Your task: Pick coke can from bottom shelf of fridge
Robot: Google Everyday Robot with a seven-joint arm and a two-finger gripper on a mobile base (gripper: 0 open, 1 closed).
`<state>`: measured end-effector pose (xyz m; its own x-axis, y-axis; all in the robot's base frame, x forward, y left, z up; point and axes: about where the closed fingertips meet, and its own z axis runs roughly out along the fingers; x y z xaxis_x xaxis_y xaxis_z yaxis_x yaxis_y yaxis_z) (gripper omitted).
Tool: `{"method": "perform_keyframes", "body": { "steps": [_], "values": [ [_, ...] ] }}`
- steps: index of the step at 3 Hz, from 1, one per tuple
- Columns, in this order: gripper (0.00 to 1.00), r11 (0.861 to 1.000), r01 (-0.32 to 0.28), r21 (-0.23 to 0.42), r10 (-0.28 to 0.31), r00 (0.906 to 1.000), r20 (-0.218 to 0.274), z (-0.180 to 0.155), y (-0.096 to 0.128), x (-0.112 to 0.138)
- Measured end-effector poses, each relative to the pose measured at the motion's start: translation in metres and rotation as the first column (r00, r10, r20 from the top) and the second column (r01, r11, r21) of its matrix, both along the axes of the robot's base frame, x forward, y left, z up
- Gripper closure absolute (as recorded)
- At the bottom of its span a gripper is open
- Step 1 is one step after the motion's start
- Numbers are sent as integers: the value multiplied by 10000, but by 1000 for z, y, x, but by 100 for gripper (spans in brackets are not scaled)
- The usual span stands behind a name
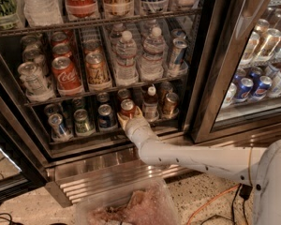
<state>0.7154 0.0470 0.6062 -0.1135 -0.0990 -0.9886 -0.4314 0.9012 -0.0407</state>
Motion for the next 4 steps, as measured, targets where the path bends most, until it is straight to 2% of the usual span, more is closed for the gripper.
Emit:
{"method": "perform_keyframes", "body": {
  "steps": [4],
  "values": [
    [100,9995,-291,111,289,9994,199,13,2,-3]
  ]
}}
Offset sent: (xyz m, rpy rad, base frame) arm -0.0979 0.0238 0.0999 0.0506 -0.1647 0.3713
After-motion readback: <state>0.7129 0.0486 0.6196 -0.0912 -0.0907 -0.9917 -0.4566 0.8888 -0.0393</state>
